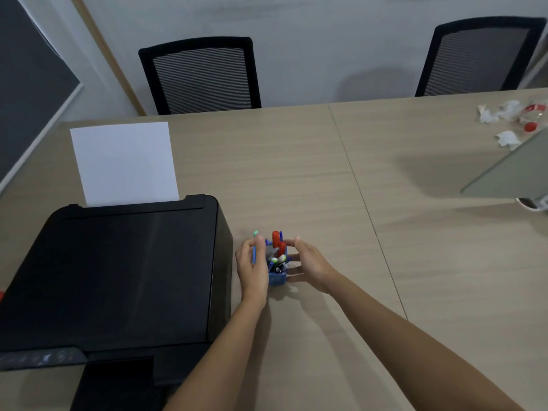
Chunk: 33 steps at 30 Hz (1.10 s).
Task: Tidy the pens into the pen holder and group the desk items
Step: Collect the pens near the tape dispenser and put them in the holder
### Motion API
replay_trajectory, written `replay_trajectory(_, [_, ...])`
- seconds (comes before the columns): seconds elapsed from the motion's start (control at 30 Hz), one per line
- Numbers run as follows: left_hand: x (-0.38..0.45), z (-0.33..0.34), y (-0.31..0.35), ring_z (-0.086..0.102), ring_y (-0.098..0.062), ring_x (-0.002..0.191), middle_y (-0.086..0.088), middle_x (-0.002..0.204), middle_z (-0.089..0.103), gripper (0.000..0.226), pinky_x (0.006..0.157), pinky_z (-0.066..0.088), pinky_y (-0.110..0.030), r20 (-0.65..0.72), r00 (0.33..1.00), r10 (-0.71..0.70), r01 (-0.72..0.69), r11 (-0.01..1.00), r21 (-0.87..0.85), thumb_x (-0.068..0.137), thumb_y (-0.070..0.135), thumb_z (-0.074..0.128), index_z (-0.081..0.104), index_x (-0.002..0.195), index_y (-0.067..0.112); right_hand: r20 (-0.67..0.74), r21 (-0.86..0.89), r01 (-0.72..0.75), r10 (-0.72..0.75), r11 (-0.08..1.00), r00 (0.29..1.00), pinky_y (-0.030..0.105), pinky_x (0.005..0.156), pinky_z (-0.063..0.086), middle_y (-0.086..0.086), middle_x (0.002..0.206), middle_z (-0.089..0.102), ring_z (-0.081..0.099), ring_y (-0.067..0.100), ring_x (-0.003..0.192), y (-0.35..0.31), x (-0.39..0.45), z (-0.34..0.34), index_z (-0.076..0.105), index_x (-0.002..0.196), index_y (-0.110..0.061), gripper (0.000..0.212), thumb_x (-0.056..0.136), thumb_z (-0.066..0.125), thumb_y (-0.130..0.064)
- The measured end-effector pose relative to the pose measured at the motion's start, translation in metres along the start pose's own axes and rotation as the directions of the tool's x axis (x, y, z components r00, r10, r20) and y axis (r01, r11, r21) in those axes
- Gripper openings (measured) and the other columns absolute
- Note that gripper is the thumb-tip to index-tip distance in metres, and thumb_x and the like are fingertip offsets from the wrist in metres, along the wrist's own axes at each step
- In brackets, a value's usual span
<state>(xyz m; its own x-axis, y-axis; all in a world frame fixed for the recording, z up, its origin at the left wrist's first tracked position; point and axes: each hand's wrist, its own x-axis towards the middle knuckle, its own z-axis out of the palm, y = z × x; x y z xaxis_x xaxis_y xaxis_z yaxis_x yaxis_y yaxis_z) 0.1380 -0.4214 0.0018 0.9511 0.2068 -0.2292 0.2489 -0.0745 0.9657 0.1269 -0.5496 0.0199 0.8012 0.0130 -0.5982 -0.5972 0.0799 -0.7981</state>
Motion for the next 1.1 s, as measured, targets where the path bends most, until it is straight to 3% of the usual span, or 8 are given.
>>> replay_trajectory(0.2, [0.008,0.002,-0.002,0.059,-0.019,0.104,0.007,0.102,0.054,0.021,0.097,0.051,-0.042,0.002,0.998,0.067,-0.066,0.987,0.145,0.083,0.036,0.067,0.064,0.081,0.016,0.025,0.113,-0.035,0.032,0.993,0.999,0.040,0.078,0.055,0.012,0.097,0.068,0.068,0.029,0.087,0.005,-0.001,-0.001,0.060,0.125,-0.015,0.052,0.102,0.021,-0.041])
replay_trajectory(0.37, [0.006,0.002,0.009,0.061,-0.023,0.106,0.007,0.105,0.057,0.022,0.092,0.054,-0.039,-0.060,0.996,0.071,-0.059,0.982,0.178,0.090,0.025,0.063,0.058,0.108,0.013,0.018,0.142,-0.036,0.034,0.989,0.999,0.043,0.081,0.056,0.013,0.097,0.068,0.068,0.028,0.087,0.008,0.004,-0.003,0.059,0.128,-0.012,0.053,0.102,0.022,-0.040])
replay_trajectory(0.47, [0.009,0.002,0.006,0.062,-0.019,0.102,-0.002,0.113,0.062,0.034,0.090,0.053,-0.037,-0.089,0.977,-0.194,0.196,0.980,0.022,0.095,0.037,0.050,0.052,0.121,0.015,0.016,0.147,-0.045,0.043,0.988,0.999,0.041,0.082,0.055,0.013,0.098,0.067,0.066,0.027,0.088,0.009,0.006,-0.002,0.058,0.128,-0.012,0.054,0.103,0.021,-0.040])
replay_trajectory(0.53, [0.009,0.000,0.008,0.065,-0.024,0.088,-0.008,0.098,0.068,0.051,0.081,0.055,-0.038,0.028,0.846,-0.532,0.521,0.816,-0.250,0.091,0.054,0.039,0.062,0.110,0.012,0.016,0.171,-0.054,0.052,0.984,0.999,0.040,0.083,0.055,0.013,0.098,0.067,0.065,0.027,0.090,0.009,0.007,-0.002,0.059,0.127,-0.012,0.053,0.103,0.020,-0.039])
replay_trajectory(0.6, [0.008,0.001,0.011,0.065,-0.030,0.088,-0.016,0.097,0.068,0.056,0.089,0.055,-0.046,0.134,0.760,-0.636,0.624,0.657,-0.422,0.092,0.053,0.034,0.068,0.094,0.008,0.017,0.199,-0.062,0.060,0.978,0.998,0.041,0.086,0.054,0.013,0.097,0.066,0.065,0.028,0.089,0.007,0.010,-0.001,0.059,0.125,-0.011,0.052,0.103,0.021,-0.038])
replay_trajectory(0.83, [0.013,0.000,0.022,0.067,-0.022,0.065,-0.008,0.070,0.072,0.047,0.060,0.054,-0.031,0.106,0.820,-0.563,0.543,0.704,-0.458,0.096,0.032,0.030,0.068,0.078,0.011,-0.011,0.170,-0.068,0.071,0.983,0.997,0.045,0.092,0.052,0.014,0.096,0.066,0.064,0.028,0.086,-0.007,0.029,0.012,0.059,0.127,-0.008,0.052,0.101,0.024,-0.037])
replay_trajectory(0.97, [0.016,-0.001,0.033,0.066,-0.025,0.069,-0.013,0.093,0.066,0.039,0.066,0.057,-0.036,0.117,0.817,-0.565,0.551,0.706,-0.445,0.091,0.032,0.033,0.063,0.078,0.010,-0.010,0.115,-0.070,0.072,0.991,0.997,0.036,0.074,0.054,0.013,0.093,0.065,0.064,0.026,0.081,-0.016,0.029,0.012,0.058,0.127,-0.009,0.053,0.102,0.022,-0.038])
replay_trajectory(1.1, [0.015,-0.005,0.047,0.056,-0.022,0.057,-0.009,0.074,0.053,0.038,0.055,0.053,-0.029,0.112,0.799,-0.591,0.587,0.724,-0.362,0.086,0.039,0.038,0.057,0.076,0.008,-0.076,0.011,-0.082,0.082,0.997,0.994,0.037,0.079,0.049,0.021,0.127,0.052,0.054,0.031,0.093,-0.025,0.026,0.009,0.049,0.137,-0.014,0.053,0.100,0.024,-0.043])
